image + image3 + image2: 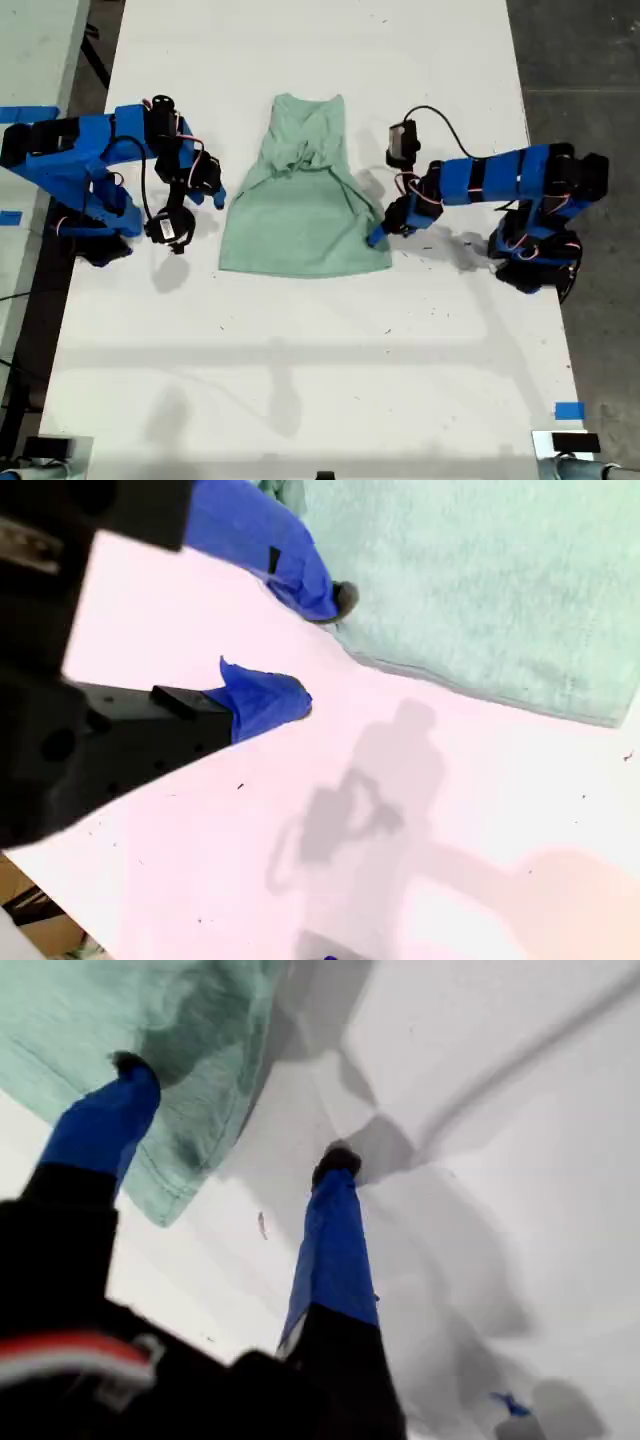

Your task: Fold tshirt

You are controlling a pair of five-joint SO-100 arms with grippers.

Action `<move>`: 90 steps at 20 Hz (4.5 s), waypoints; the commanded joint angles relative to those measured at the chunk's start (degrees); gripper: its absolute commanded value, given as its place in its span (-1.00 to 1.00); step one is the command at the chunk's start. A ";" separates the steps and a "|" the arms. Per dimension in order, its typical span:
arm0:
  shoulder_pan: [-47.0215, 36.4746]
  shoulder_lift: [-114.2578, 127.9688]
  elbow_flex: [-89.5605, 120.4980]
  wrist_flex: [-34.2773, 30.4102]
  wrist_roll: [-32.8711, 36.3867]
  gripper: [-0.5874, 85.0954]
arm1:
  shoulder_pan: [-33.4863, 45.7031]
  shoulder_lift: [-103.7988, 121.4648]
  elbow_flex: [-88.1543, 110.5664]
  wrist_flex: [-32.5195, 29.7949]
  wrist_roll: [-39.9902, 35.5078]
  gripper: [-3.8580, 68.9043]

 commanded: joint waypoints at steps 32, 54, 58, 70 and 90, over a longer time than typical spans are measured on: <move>2.29 2.90 0.97 -3.96 -1.49 -0.80 | -7.73 -22.50 -54.23 15.21 16.61 -0.12; 4.31 -12.04 0.44 -16.44 -1.67 -0.23 | -7.56 30.32 -21.18 25.22 15.47 -0.06; 1.76 -16.88 15.38 -35.24 -2.29 -0.33 | -8.17 30.59 -20.30 25.22 16.00 -0.06; 3.34 -14.15 12.57 -30.94 -7.56 -0.98 | -9.40 35.68 -14.33 23.47 18.90 -0.10; 2.29 -67.41 -53.35 -14.41 -5.10 -0.34 | -10.20 38.50 -9.58 21.09 20.65 -0.14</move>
